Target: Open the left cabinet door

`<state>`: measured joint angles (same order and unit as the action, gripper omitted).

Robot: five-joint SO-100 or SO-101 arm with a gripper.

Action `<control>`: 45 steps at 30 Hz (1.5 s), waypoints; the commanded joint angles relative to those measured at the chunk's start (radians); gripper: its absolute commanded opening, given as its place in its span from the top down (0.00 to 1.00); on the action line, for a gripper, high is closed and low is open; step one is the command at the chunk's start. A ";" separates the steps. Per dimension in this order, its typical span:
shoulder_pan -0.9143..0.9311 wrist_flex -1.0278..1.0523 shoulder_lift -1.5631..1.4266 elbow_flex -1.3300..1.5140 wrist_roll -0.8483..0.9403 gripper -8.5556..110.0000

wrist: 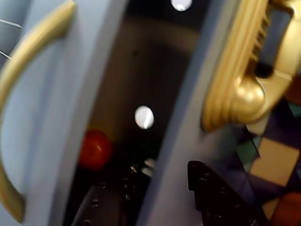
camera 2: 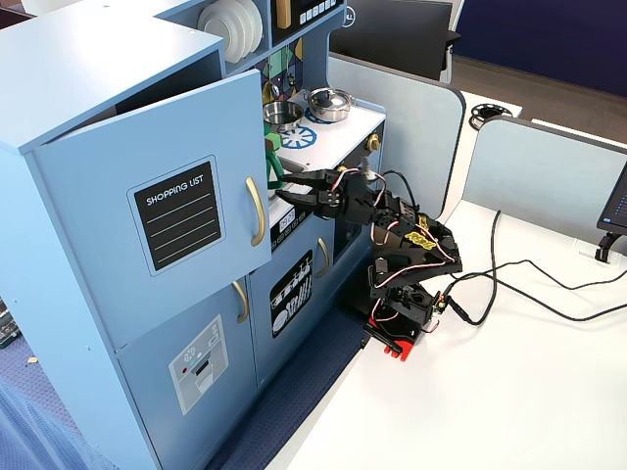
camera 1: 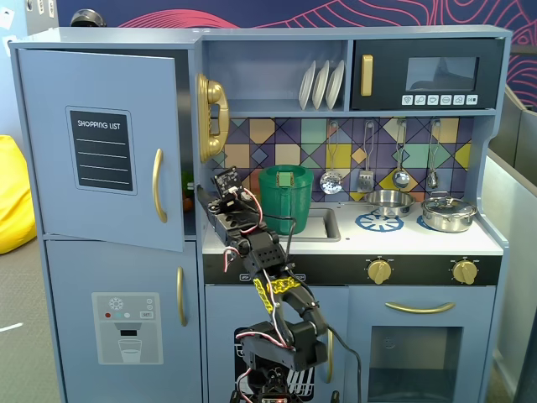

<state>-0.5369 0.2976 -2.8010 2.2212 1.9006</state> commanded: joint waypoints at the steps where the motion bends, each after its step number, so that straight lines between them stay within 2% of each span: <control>1: 0.032 -0.040 0.083 -0.031 -0.043 0.90; 7: -0.066 -0.138 0.170 -0.025 -0.003 0.90; 18: -0.407 -0.186 0.198 -0.028 0.140 0.90; 24: -0.572 -0.282 0.268 -0.012 0.204 0.90; 30: -0.630 -0.334 0.319 -0.020 0.224 0.90; 33: -0.538 -0.318 0.295 -0.005 0.193 0.90; 37: -0.281 -0.187 0.225 0.005 0.074 0.90; 41: 0.005 0.087 0.138 0.006 -0.086 0.90; 45: 0.258 0.488 0.060 0.028 -0.202 0.92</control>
<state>-0.5031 0.4740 -2.6691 2.2442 1.7963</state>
